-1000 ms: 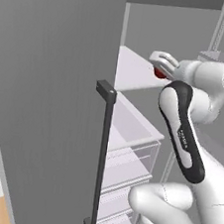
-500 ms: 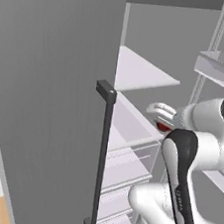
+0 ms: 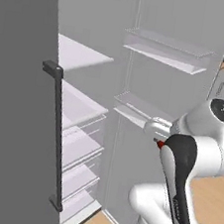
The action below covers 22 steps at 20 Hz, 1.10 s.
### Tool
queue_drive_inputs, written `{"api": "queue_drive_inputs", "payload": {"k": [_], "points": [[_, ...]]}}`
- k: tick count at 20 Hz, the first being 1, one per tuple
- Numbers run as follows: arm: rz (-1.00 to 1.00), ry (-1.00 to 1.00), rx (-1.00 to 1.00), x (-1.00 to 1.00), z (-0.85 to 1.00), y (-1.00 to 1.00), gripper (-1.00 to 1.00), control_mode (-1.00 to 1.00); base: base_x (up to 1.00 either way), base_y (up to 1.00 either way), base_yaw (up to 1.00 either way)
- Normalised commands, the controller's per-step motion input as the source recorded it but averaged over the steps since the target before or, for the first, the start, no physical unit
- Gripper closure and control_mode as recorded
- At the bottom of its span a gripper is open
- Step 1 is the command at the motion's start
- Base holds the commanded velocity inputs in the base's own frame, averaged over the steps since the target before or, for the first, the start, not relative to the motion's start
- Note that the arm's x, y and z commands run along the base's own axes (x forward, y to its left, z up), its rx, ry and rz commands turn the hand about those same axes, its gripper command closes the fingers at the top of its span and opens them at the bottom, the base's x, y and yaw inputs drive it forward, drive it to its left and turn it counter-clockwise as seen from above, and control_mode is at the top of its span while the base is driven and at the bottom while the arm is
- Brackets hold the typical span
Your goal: Place one bell pepper and one chicken drumstick in each tupperware on the nearby counter, to pack two identical lunches.
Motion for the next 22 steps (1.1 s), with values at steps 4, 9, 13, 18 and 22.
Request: {"api": "queue_drive_inputs", "payload": {"k": [4, 9, 13, 18, 22], "points": [[0.0, 0.0, 0.0, 0.0, 0.0, 0.0, 1.0, 1.0, -0.96, -0.33, -0.66], [0.0, 0.0, 0.0, 0.0, 0.0, 0.0, 1.0, 1.0, -0.38, -0.89, -0.66], [0.0, 0.0, 0.0, 0.0, 0.0, 0.0, 1.0, 1.0, 0.12, -1.0, -0.49], [0.0, 0.0, 0.0, 0.0, 0.0, 0.0, 1.0, 1.0, 0.86, -0.98, -0.05], [0.0, 0.0, 0.0, 0.0, 0.0, 0.0, 1.0, 1.0, 1.0, -0.45, 0.22]]}}
